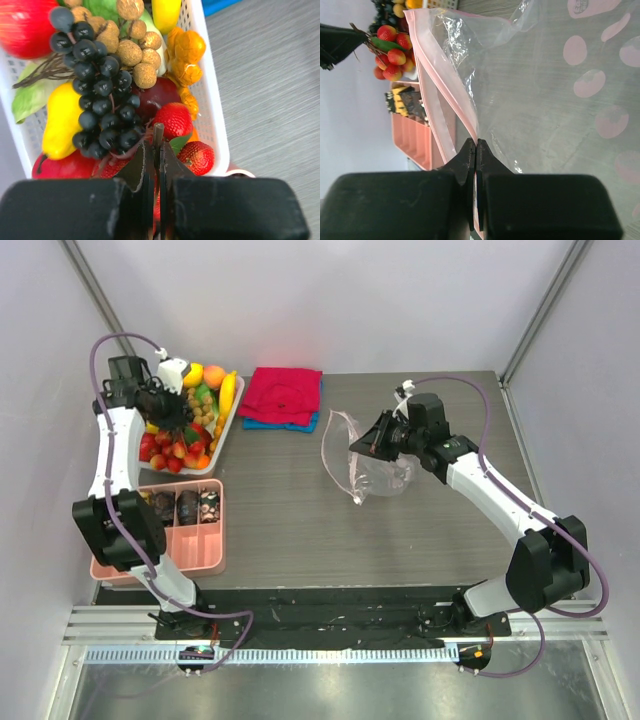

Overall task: Place the food in the zip-top bag and seal the zipper
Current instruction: Pick up the fake fruit from the bin, then place the fake fruit in the zipper food storage bag.

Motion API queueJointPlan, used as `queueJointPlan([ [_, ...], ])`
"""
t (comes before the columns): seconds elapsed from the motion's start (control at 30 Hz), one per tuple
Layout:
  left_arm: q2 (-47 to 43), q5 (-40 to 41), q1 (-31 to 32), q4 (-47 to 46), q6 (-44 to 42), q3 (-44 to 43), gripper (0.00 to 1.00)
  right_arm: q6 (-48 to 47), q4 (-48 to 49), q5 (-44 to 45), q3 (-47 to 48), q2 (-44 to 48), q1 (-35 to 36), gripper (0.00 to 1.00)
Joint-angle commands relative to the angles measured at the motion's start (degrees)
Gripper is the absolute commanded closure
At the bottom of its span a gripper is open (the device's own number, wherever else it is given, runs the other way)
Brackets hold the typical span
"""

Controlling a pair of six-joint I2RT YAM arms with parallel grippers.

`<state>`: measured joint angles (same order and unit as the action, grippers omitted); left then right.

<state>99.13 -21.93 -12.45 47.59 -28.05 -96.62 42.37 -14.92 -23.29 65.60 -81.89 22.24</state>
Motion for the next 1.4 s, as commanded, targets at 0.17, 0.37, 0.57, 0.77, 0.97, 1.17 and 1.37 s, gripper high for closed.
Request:
queueJointPlan([
  [0.17,-10.9,-3.2,-0.2,1.9,8.3,-7.4,1.0,14.4,11.6,-6.6,0.9,1.1,-0.3,0.99],
  [0.37,-14.8,-7.8,-0.2,0.4,16.4,-11.1,1.0,23.2,18.3,-9.1,-1.7,0.6,-0.3,0.99],
  [0.57,-17.0,-18.4,0.3,-5.2,29.7,-14.0,1.0,30.4,26.2,-11.9,-4.9,-0.6,-0.3,0.99],
  [0.77,-18.5,-23.8,10.0,-18.2,39.8,-11.7,1.0,33.7,30.6,-13.2,-6.6,-1.6,-0.2,0.99],
  [0.97,-16.4,-23.3,25.9,-29.0,46.0,-9.9,1.0,33.7,32.1,-13.2,-7.9,-1.7,-0.2,0.99],
  [1.17,-11.0,-26.7,33.9,-43.4,60.7,-11.1,1.0,33.0,32.9,-13.4,-8.7,-1.6,-0.3,0.99],
  [1.37,-9.0,-28.5,37.1,-58.6,74.7,-2.4,1.0,33.5,35.4,-14.8,-9.5,-2.0,-0.7,0.99],
])
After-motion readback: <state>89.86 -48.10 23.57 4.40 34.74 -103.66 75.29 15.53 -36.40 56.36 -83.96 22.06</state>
